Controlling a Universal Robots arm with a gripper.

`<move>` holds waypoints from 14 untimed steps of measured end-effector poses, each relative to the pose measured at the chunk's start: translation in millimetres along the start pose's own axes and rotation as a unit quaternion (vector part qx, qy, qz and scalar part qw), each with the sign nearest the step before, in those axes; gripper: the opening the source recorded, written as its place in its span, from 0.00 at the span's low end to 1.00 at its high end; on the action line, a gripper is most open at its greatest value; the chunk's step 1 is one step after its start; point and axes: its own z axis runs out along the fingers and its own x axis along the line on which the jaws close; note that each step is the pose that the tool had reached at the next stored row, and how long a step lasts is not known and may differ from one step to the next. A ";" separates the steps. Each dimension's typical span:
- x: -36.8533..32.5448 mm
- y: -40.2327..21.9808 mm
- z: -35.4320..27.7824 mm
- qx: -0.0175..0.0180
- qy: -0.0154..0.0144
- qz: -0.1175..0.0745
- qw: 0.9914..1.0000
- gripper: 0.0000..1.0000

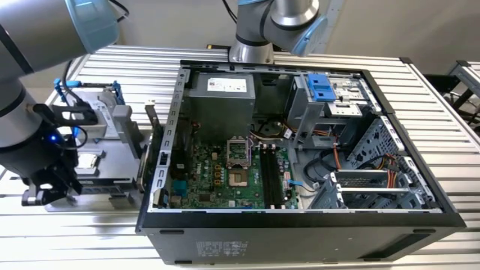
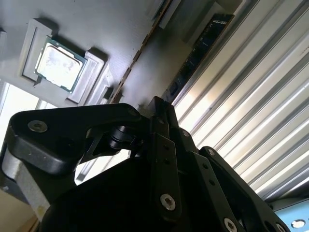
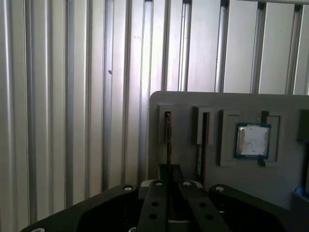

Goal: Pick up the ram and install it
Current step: 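Pick up the ram and move it above insertion slot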

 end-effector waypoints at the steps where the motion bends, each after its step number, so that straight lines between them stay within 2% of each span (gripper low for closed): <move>1: 0.0 0.0 -0.4 0.000 0.000 0.000 1.000 0.00; 14: -0.2 0.2 -5.7 0.001 0.000 0.020 1.000 0.00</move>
